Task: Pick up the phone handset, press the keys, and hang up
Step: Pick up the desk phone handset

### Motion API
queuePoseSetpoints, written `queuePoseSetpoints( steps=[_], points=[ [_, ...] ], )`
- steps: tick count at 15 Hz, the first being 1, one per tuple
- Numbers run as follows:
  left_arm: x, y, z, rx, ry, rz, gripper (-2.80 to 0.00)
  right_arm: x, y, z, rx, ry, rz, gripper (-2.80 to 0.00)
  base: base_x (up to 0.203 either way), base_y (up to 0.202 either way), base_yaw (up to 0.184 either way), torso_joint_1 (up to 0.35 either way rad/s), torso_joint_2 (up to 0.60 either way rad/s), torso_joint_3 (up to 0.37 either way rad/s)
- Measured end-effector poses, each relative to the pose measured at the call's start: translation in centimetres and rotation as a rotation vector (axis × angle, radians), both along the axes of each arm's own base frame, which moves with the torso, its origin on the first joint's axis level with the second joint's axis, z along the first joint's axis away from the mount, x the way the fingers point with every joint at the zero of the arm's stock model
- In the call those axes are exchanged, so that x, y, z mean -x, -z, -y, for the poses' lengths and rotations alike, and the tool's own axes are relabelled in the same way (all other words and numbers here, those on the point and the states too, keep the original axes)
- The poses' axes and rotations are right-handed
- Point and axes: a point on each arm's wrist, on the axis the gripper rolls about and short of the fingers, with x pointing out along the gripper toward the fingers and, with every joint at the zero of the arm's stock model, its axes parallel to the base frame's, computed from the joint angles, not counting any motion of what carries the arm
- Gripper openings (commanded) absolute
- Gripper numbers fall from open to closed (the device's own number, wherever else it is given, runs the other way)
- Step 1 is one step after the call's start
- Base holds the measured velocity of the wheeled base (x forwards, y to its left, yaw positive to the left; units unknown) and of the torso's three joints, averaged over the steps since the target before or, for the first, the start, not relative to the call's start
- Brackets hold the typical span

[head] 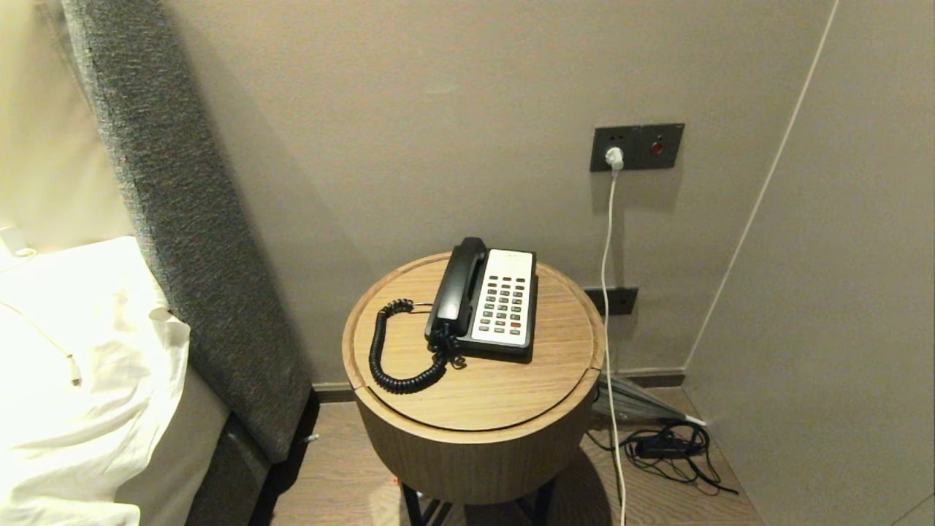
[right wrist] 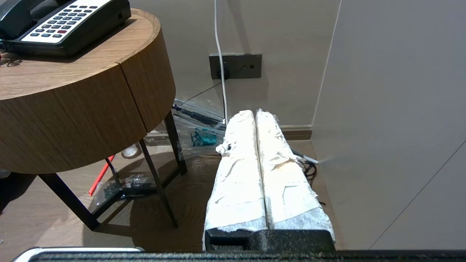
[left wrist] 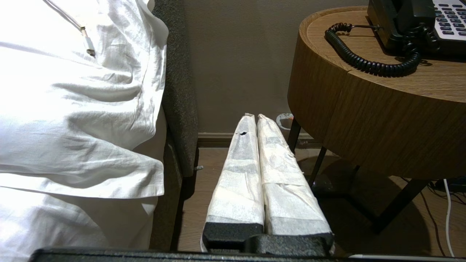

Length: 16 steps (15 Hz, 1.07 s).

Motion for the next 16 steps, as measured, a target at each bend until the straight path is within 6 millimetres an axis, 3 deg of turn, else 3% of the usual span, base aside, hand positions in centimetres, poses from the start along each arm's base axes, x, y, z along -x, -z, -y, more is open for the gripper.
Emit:
queuePoseSetpoints(
  steps=[16],
  points=[
    [0.0, 0.0, 0.0, -0.006, 0.002, 0.0, -2.8, 0.0, 0.0, 0.0, 0.0, 0.0, 0.0, -2.8, 0.0, 0.0, 0.0, 0.0, 0.0, 0.0]
  ],
)
